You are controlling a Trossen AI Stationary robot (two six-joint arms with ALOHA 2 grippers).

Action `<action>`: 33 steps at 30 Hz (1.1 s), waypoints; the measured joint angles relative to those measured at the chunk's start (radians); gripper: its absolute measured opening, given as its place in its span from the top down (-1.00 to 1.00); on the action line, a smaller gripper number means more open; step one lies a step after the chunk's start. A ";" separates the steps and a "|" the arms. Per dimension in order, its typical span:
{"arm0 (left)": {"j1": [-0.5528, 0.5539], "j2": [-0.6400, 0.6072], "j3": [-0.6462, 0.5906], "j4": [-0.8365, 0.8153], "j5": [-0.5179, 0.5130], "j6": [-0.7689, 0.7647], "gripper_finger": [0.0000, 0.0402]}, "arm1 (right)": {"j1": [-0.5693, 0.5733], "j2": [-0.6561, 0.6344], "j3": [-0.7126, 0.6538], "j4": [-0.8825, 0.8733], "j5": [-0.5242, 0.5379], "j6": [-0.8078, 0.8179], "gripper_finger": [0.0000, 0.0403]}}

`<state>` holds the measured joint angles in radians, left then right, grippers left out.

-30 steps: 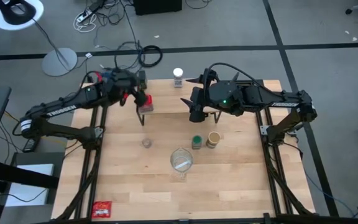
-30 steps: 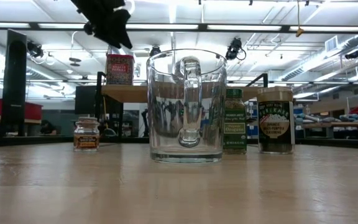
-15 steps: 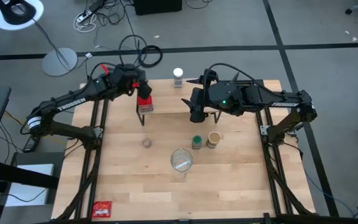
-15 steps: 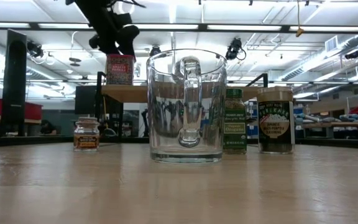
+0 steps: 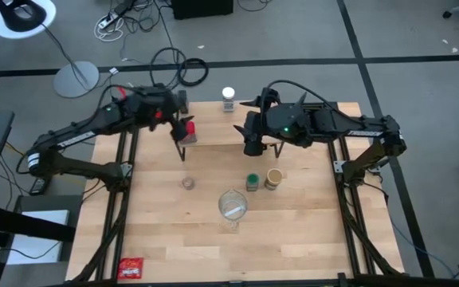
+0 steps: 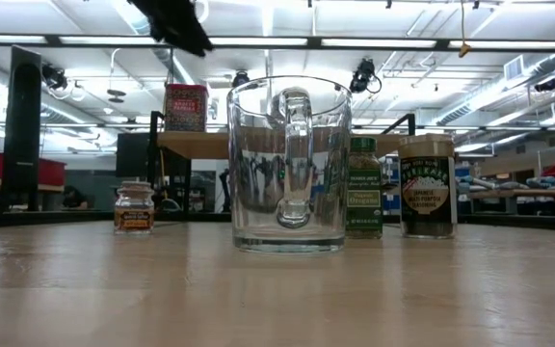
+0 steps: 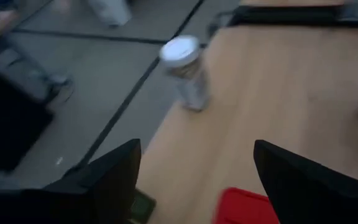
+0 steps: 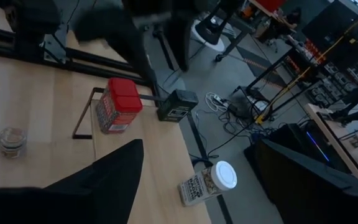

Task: Shelf spices
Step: Remove the red seasoning can from the shelf

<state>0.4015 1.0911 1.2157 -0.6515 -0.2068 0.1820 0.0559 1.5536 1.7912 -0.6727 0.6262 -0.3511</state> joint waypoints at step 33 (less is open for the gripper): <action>-0.003 0.187 -0.044 -0.267 0.071 0.102 -0.29 | -0.007 0.000 0.000 -0.027 -0.047 0.045 -0.44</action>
<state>0.3985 1.2785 1.1721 -0.9183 -0.1360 0.2840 0.0490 1.5536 1.7912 -0.6994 0.5792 -0.3058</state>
